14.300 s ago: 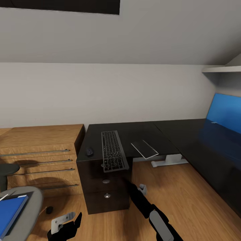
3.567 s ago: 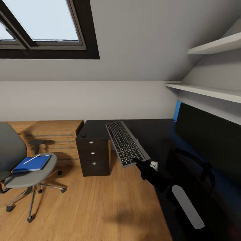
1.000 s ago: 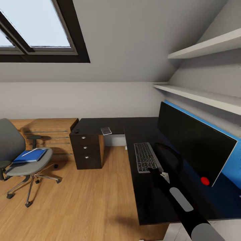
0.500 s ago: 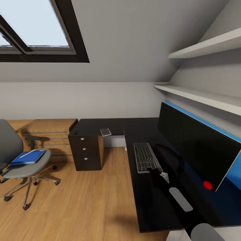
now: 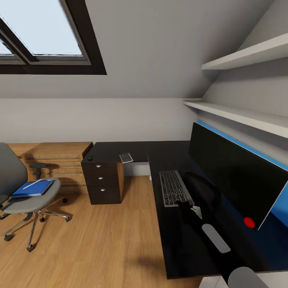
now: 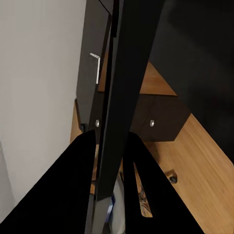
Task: In the bedroom, organize the workspace by keeping the computer under the desk, ensuring the monitor is on the desk, placing the keyboard on the desk next to the monitor, placing the mouse on the desk next to the keyboard, moving the folder from the swivel chair onto the desk next to the mouse, stacking the notebook on top of the folder with the pen on top of the notebook, and positioning the swivel chair next to the desk.
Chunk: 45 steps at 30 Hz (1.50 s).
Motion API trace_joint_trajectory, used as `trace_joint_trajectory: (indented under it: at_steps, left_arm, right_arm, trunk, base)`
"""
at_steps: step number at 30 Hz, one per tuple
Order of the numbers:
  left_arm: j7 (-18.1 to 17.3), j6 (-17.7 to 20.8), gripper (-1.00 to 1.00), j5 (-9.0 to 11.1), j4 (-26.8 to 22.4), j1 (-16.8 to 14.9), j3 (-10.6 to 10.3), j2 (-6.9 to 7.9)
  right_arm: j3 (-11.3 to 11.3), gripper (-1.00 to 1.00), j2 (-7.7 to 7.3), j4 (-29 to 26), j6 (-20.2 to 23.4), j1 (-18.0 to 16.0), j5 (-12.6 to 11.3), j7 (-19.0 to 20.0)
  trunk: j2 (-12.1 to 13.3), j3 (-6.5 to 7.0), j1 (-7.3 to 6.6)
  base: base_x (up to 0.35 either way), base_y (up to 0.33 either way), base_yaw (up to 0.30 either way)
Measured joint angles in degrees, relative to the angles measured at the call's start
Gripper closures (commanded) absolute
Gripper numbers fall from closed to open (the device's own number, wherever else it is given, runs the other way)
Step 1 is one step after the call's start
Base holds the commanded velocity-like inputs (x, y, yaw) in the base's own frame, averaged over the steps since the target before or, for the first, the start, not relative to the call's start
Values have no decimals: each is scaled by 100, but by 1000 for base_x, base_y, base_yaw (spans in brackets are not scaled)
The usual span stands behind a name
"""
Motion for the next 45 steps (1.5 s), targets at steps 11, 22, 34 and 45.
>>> trace_joint_trajectory:
  at_steps: [11, 22, 34, 45]
  left_arm:
    - [11, -1, -100, 0, 1, 0, 0, 0]
    - [22, -4, -100, 2, 1, 0, 0, 1]
    - [-2, -3, -100, 9, 7, 0, 222, 17]
    - [-1, -15, -100, 1, 0, 0, 256, 17]
  right_arm:
    - [34, 100, 11, 5, -8, 0, -6, 20]
    - [52, 100, 12, 26, 13, 1, -18, 7]
    - [46, 100, 16, 35, 41, 0, -53, 3]
    - [54, 100, 51, 36, 43, 0, -55, -7]
  trunk:
    - [0, 0, 0]
    - [0, 1, 0]
    - [0, 0, 0]
    - [-1, 0, -2]
  base:
    - [0, -67, 0]
    - [0, -47, 0]
    - [0, -86, 0]
    - [73, -1, 0]
